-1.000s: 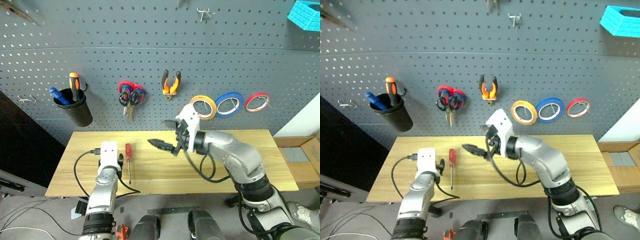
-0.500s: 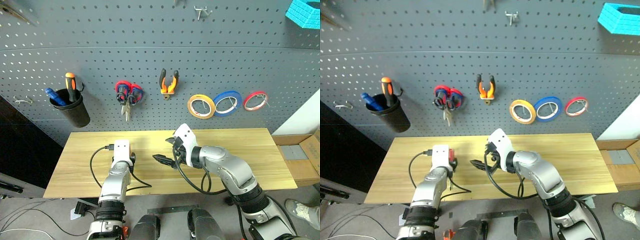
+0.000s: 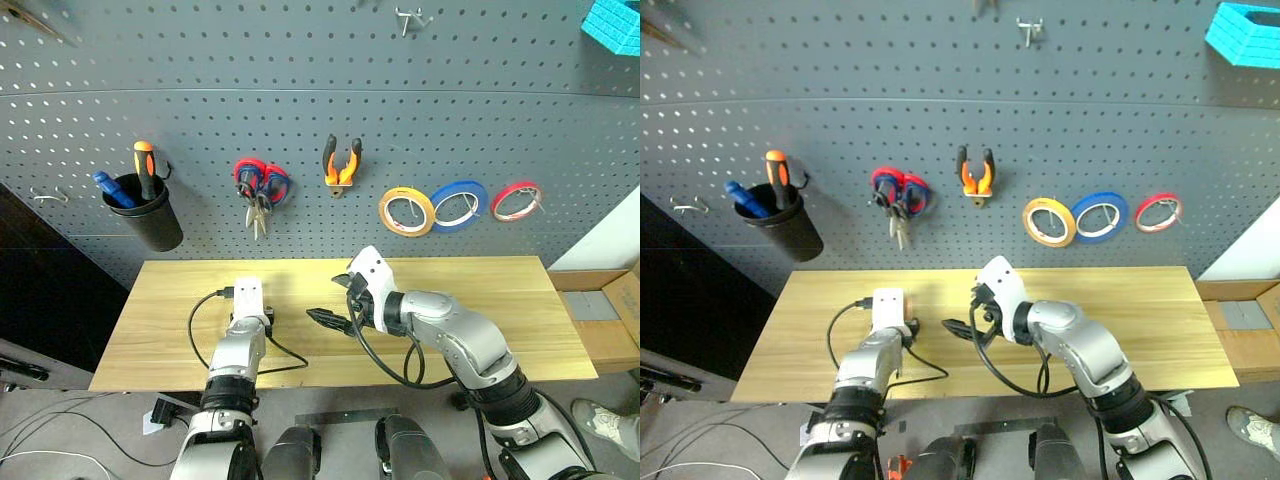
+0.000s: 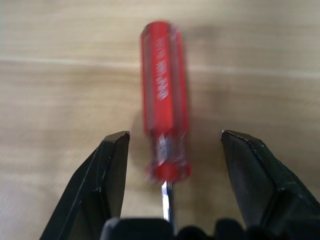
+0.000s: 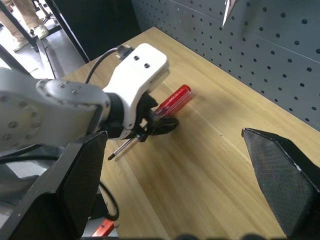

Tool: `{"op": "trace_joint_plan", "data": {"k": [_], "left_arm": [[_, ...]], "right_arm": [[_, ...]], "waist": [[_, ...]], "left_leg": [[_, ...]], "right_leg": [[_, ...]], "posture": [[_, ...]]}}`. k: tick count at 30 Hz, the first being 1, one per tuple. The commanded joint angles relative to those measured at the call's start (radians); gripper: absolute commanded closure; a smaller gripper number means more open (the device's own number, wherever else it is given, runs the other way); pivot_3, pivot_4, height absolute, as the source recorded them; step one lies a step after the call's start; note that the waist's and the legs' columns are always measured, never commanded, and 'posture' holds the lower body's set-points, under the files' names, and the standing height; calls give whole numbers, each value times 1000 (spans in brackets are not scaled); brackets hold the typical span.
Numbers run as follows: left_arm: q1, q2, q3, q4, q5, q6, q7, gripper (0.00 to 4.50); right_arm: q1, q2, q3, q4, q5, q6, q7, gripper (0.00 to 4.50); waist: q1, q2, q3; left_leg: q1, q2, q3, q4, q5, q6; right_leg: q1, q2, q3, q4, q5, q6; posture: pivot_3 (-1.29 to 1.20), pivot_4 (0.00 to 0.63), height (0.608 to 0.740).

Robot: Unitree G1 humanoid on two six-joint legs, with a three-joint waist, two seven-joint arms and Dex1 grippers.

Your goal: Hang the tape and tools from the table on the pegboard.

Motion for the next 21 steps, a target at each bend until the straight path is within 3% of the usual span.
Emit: {"op": "trace_joint_plan", "data": {"k": [1,7,12,15,18,21], "left_arm": [[-2,-3,38,54,-24,44,28,1774],[15,1,70,19,-47,55,54,3702],[60,11,45,-105,-35,-18,37,3748],[146,57,-28,-346,20,-213,-14,3748],[217,77,-4,-592,27,-378,-6,3748],[254,118,-2,-771,45,-427,-26,3748]], "right_arm": [[-20,-3,-22,-33,0,2,6,0],[-40,-30,5,-28,0,32,47,0],[-51,-43,26,10,-23,-3,84,0],[-73,-45,10,-43,40,-49,197,0],[-125,-13,-49,-98,155,-69,296,0],[-187,20,-104,-128,254,-81,358,0]], "waist": [[0,0,0],[-4,0,1],[-5,0,2],[-4,-3,3],[5,-3,4],[6,-3,3]], "left_leg": [[0,0,0,0,0,0],[7,0,0,-1,0,0],[7,0,0,-2,0,0],[5,0,0,-2,0,-1],[2,0,-1,-1,-1,-1],[-1,1,-1,-1,-1,-2]], "right_leg": [[0,0,0,0,0,1],[5,0,1,0,-2,2],[5,0,1,0,-2,3],[4,0,1,0,-1,2],[1,0,1,-1,2,-3],[-1,0,1,-1,2,-3]], "posture": [[-91,235,740],[-77,226,740],[-54,205,740],[-40,183,740],[-22,156,740],[8,135,740]]}}
